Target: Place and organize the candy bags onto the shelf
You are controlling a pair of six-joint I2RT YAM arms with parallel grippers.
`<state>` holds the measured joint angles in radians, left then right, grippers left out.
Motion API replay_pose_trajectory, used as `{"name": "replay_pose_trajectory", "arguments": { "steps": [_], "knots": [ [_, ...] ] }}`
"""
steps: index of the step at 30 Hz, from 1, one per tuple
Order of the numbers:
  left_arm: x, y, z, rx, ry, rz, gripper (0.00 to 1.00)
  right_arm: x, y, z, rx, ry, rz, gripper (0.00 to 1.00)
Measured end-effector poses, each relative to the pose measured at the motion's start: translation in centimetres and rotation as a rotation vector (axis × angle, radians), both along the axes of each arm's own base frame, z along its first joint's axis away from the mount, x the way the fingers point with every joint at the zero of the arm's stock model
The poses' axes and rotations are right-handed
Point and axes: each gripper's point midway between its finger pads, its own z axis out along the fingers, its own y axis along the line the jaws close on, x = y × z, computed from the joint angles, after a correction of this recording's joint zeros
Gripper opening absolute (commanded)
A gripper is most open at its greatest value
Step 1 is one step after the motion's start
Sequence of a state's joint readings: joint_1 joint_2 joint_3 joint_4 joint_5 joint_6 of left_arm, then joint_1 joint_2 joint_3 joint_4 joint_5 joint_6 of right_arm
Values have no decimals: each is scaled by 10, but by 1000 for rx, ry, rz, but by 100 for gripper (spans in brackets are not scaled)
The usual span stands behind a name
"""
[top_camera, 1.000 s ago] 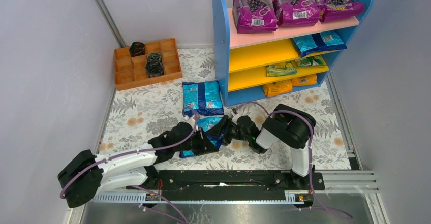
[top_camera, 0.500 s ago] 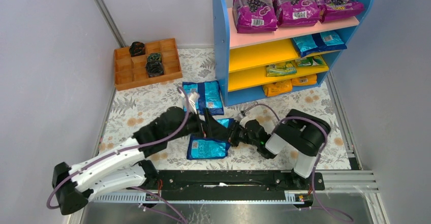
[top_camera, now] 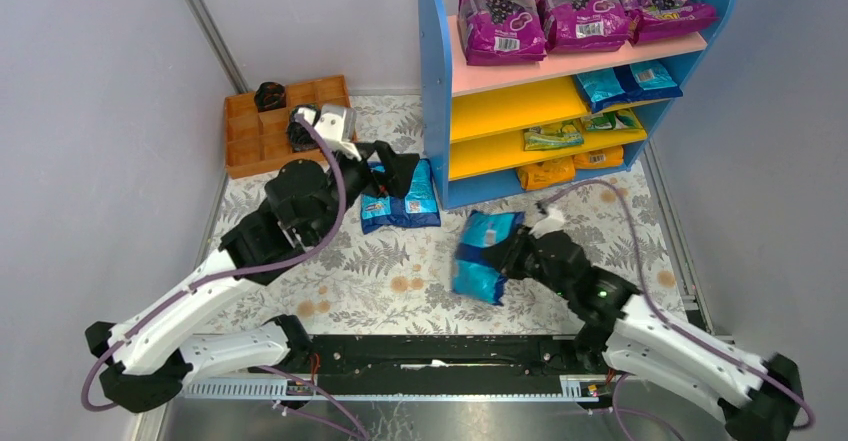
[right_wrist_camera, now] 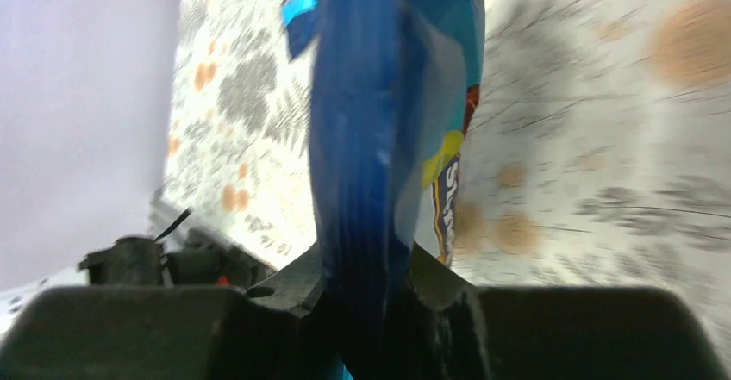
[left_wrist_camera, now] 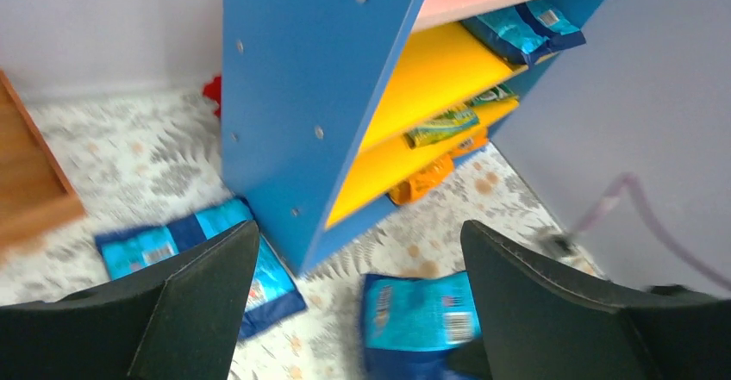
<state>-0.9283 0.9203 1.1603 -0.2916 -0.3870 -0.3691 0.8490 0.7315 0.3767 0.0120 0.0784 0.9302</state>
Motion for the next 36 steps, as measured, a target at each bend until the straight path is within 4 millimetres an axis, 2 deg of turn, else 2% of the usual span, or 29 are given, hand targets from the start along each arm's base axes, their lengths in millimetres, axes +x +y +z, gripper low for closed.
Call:
{"name": "replay_pose_trajectory", "arguments": {
  "steps": [4, 8, 10, 13, 18, 22, 26, 31, 33, 36],
  "knots": [
    [14, -5, 19, 80, -95, 17, 91, 5, -53, 43, -175, -99, -124, 0],
    [23, -1, 22, 148, -161, 51, 91, 7, -83, 85, -304, -156, -177, 0],
    [26, 3, 20, 165, -183, 75, 91, 10, -89, 106, -336, -185, -188, 0],
    [31, 11, 3, 212, -191, 119, 91, 19, -92, 142, -357, -238, -211, 0],
    [35, 27, -18, 282, -192, 185, 91, 39, -87, 202, -333, -312, -279, 0],
    [30, 41, -17, 279, -211, 219, 91, 54, -80, 240, -278, -356, -338, 0],
    [27, 49, -2, 233, -246, 243, 91, 63, -77, 264, -174, -393, -407, 0],
    [27, 50, 2, 221, -253, 246, 91, 74, -76, 285, -6, -419, -514, 0],
    [27, 49, 1, 223, -252, 244, 91, 78, -77, 285, 78, -430, -568, 0],
    [28, 47, -1, 229, -249, 239, 91, 84, -82, 275, 170, -428, -646, 0]
  ]
}}
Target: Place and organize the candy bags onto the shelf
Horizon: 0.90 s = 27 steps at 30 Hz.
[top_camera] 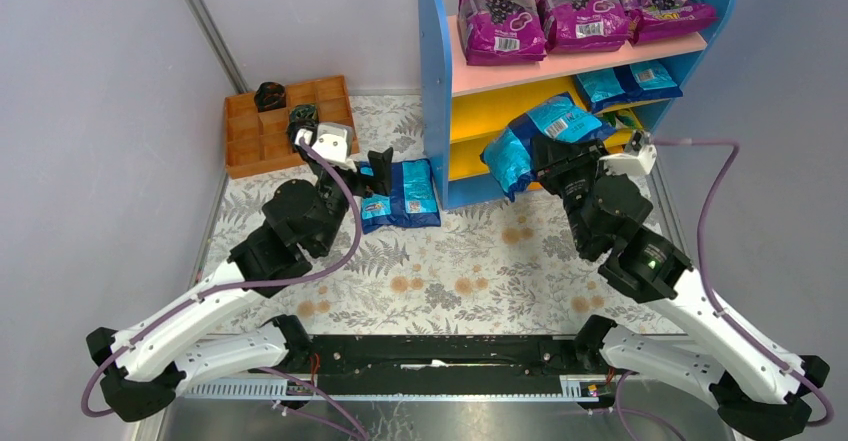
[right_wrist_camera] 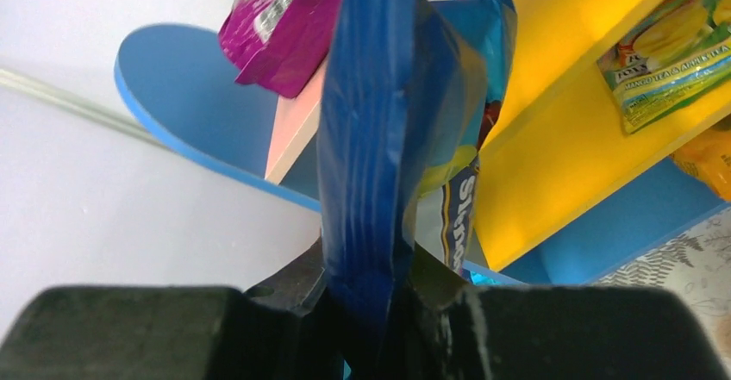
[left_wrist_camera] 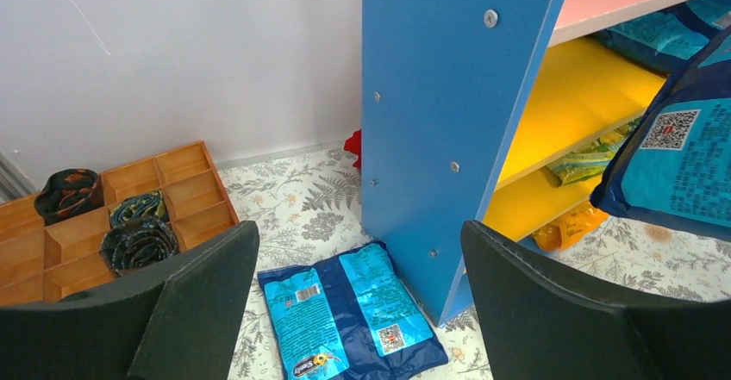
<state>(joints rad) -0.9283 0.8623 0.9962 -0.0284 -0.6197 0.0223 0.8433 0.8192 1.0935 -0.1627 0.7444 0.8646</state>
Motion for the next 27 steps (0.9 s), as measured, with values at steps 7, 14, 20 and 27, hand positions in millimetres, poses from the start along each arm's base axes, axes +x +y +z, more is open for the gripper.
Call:
{"name": "replay_pose_trajectory", "arguments": {
  "steps": [7, 14, 20, 27],
  "knots": [
    [1, -5, -3, 9, 6, -14, 91, 13, -13, -14, 167, -25, -124, 0],
    [0, -6, -3, 8, 6, -23, 91, 30, -27, 3, 344, -72, -188, 0],
    [0, -7, -3, 7, 6, -30, 91, 63, -47, -7, 484, -54, -257, 0],
    [1, -11, -5, 11, 12, -39, 91, 99, -38, -37, 483, 36, -249, 0]
  ]
}}
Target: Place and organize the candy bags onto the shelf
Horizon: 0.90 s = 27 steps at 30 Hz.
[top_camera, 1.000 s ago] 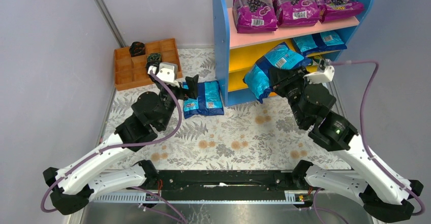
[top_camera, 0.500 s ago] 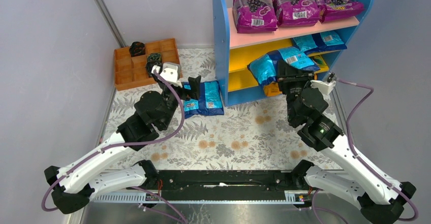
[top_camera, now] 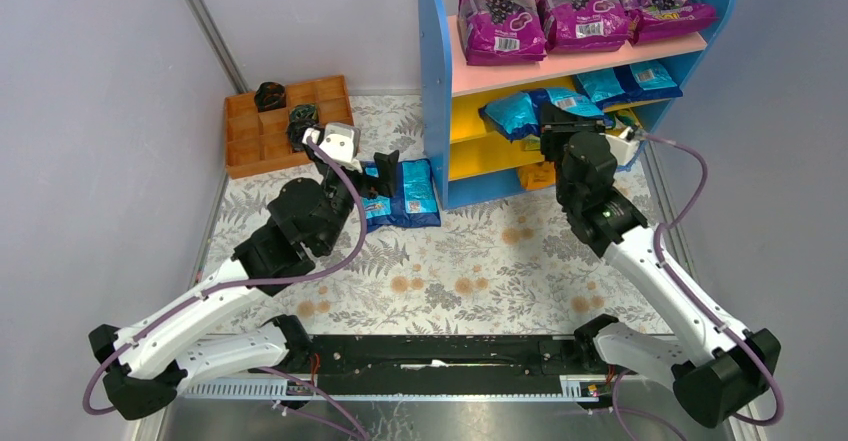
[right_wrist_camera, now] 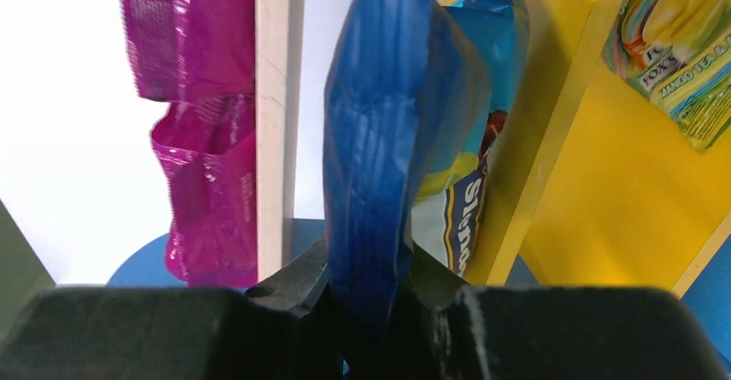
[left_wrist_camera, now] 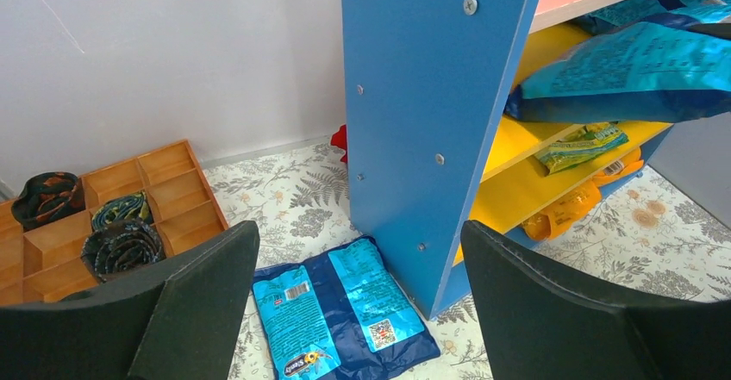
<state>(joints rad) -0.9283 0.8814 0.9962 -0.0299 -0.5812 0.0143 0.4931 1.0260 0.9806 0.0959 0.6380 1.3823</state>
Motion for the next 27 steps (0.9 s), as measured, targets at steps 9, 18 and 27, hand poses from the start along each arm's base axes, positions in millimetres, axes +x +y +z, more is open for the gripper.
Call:
{"name": "replay_pose_trajectory", "arguments": {
  "steps": [9, 18, 27],
  "knots": [
    [0, -2, -2, -2, 6, -5, 91, 27, 21, -8, -77, -18, 84, 0],
    [0, -4, -2, -1, 5, -17, 91, 53, 27, -14, -320, -103, 128, 0],
    [-1, -5, -2, 0, 5, -26, 91, 78, 22, -19, -573, -168, 110, 0]
  ]
}}
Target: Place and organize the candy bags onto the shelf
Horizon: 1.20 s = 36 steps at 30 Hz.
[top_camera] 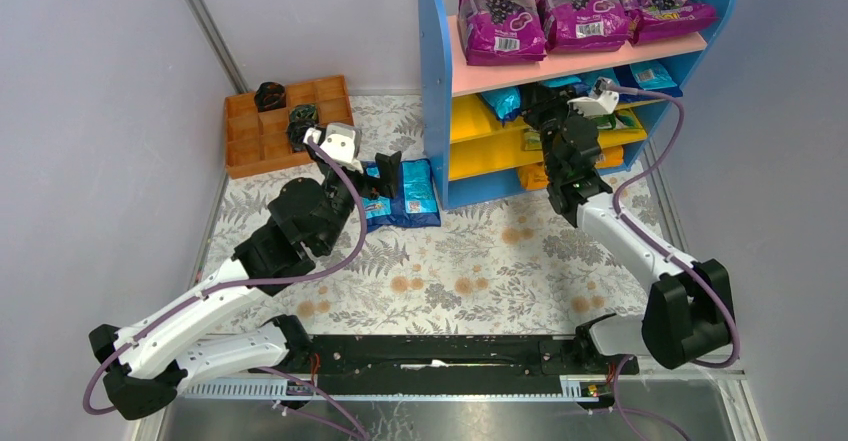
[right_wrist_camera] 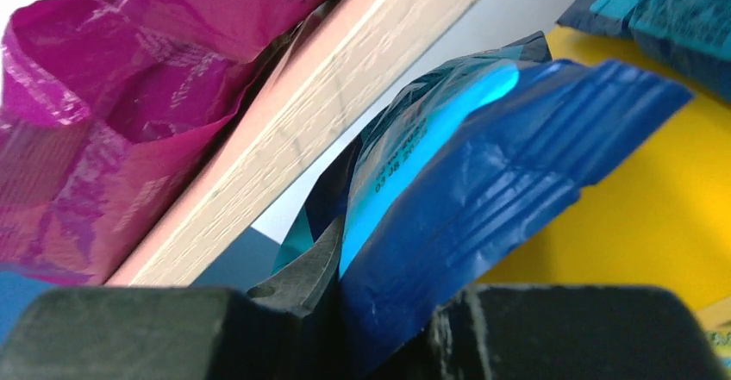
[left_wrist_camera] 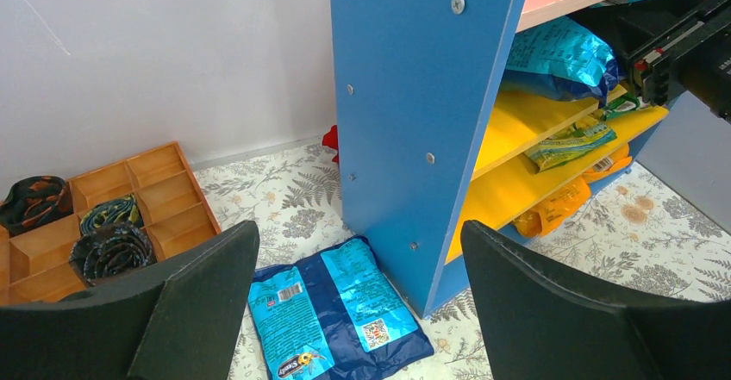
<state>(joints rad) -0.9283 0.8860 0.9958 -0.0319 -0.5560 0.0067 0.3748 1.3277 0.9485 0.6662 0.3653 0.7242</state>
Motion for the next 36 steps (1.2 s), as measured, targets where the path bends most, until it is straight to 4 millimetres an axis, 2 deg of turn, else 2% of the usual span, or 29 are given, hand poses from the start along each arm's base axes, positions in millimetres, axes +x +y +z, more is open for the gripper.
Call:
{"name": "replay_pose_trajectory", "arguments": {
  "steps": [3, 12, 21, 23, 25, 27, 31, 36],
  "knots": [
    [0, 0, 0, 0, 0, 0, 91, 8, -6, -3, -51, -15, 3, 0],
    [2, -4, -4, 12, 9, -4, 91, 32, -47, -13, -132, -12, -9, 0],
    [3, -6, -7, 20, 14, -4, 91, 37, -62, -17, -144, -12, 13, 0],
    [4, -6, -8, 22, 16, -4, 91, 38, -62, -18, -138, -10, 15, 11],
    [4, -6, -8, 23, 17, -4, 91, 38, -63, -18, -126, -5, 14, 41],
    [4, -6, -9, 23, 17, -4, 91, 38, -63, -20, -114, 3, 12, 58],
    [4, -7, -9, 26, 19, -4, 91, 34, -65, -25, -112, 37, 14, 72],
    [5, -8, -11, 29, 22, -4, 91, 13, -68, -24, -109, 108, 16, 93]
  ]
}}
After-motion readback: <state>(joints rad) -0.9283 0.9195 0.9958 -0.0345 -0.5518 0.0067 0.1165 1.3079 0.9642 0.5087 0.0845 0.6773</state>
